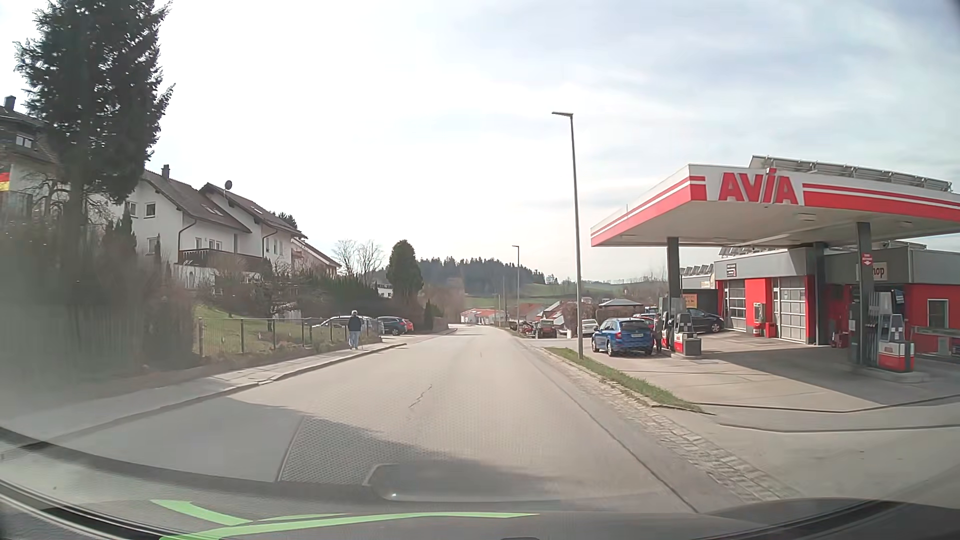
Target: Follow the waypoints while adhering to traffic rules and regulations
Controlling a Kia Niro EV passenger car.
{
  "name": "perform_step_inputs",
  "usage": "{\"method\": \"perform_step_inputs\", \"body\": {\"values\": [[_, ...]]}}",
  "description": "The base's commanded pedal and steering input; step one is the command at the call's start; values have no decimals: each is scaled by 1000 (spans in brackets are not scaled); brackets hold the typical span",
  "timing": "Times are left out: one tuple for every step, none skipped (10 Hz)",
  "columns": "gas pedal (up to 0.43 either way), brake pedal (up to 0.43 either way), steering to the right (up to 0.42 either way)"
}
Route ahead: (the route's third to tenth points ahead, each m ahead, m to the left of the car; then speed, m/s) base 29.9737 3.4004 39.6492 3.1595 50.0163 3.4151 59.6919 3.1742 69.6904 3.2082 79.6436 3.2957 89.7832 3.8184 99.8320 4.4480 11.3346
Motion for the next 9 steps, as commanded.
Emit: {"method": "perform_step_inputs", "body": {"values": [[0,0,4],[0,0,4],[0,0,4],[0,0,4],[0,0,4],[0,0,4],[0,0,3],[0,0,3],[0,0,3]]}}
